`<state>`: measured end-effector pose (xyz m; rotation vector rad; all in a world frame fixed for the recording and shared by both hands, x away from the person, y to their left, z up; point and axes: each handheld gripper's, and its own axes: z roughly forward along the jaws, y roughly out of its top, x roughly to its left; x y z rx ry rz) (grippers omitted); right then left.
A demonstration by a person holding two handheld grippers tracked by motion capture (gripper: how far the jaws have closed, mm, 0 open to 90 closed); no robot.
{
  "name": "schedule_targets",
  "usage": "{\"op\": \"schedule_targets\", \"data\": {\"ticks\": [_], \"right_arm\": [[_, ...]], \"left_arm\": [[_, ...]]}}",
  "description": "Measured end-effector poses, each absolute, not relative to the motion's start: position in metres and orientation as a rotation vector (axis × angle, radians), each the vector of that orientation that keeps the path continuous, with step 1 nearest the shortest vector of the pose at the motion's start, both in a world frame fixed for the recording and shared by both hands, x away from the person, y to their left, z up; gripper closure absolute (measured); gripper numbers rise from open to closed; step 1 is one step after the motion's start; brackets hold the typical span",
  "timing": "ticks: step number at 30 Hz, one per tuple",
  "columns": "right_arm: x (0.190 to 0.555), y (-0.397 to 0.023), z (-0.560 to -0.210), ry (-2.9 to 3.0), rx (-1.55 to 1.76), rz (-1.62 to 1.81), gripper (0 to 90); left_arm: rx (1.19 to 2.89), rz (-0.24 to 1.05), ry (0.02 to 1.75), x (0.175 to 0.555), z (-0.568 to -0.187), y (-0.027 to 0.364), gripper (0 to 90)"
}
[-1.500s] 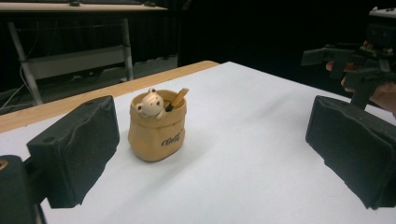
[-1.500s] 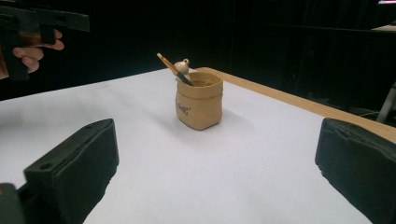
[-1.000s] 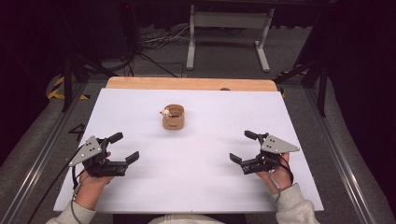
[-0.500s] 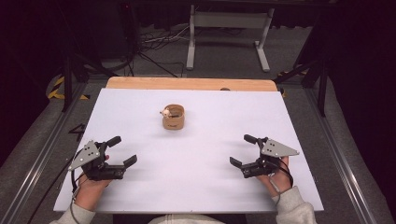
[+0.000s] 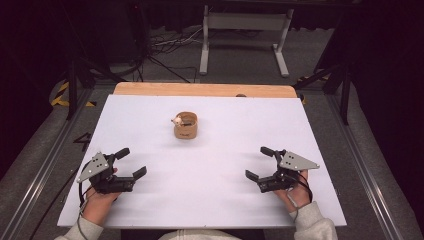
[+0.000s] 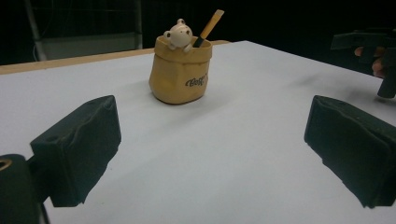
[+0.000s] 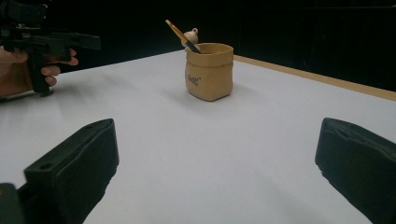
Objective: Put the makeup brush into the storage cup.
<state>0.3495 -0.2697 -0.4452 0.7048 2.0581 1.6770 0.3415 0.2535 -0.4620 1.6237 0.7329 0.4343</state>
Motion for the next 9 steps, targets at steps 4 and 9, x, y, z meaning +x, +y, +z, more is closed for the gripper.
{"op": "schedule_targets", "data": {"ticks": [4,9], "right_arm": [[0.3494,-0.2694,-0.4451,2.057,0.706,1.682,0.0],[0.3499,-0.2683,-0.4456,2.062,0.705,1.686,0.0]], "left_arm": [[1.626,0.433,0.733,0.3413,-0.4623,0.2531,4.7],[1.625,0.428,0.734,0.3413,-0.4628,0.2517,4.4]]}}
